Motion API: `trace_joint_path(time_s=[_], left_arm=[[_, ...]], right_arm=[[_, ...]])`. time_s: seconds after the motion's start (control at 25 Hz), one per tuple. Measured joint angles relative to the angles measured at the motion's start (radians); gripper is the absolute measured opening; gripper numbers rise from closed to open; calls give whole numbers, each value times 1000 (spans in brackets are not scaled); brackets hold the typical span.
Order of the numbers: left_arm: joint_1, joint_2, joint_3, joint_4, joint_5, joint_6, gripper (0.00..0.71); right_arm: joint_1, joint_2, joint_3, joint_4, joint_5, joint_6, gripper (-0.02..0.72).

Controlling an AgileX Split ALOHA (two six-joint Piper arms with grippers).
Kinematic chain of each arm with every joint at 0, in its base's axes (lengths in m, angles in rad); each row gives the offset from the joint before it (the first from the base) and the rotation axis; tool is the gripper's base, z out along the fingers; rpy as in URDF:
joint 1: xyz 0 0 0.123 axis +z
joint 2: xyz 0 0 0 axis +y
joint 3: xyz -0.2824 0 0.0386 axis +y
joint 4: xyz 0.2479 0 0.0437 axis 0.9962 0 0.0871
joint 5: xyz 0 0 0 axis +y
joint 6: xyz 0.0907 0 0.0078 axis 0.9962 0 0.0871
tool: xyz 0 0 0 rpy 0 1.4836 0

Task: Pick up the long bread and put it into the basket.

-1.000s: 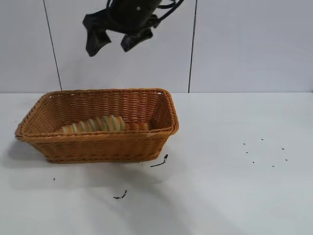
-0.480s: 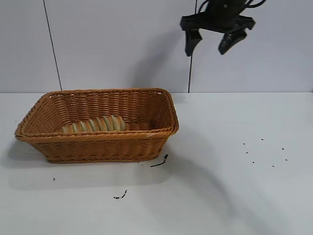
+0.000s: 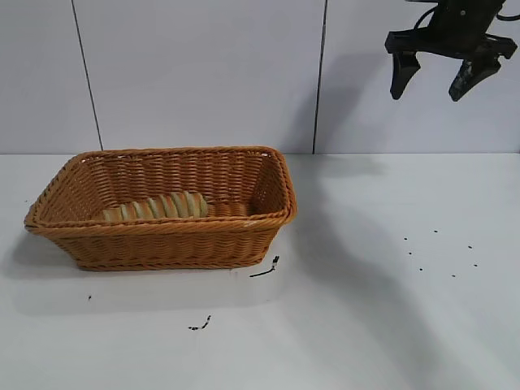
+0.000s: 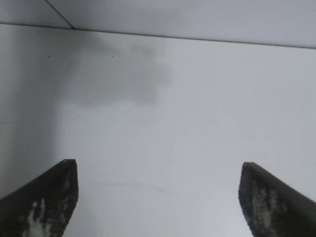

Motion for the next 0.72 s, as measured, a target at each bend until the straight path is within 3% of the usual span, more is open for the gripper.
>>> trace_joint_path(time_s=[0.28, 0.72], left_arm=[[0, 0, 0, 0, 0, 0, 696], [0, 0, 0, 0, 0, 0, 696]], right_arm=[[0, -153, 217, 0, -2, 5, 608], [0, -670, 869, -4, 0, 9, 608]])
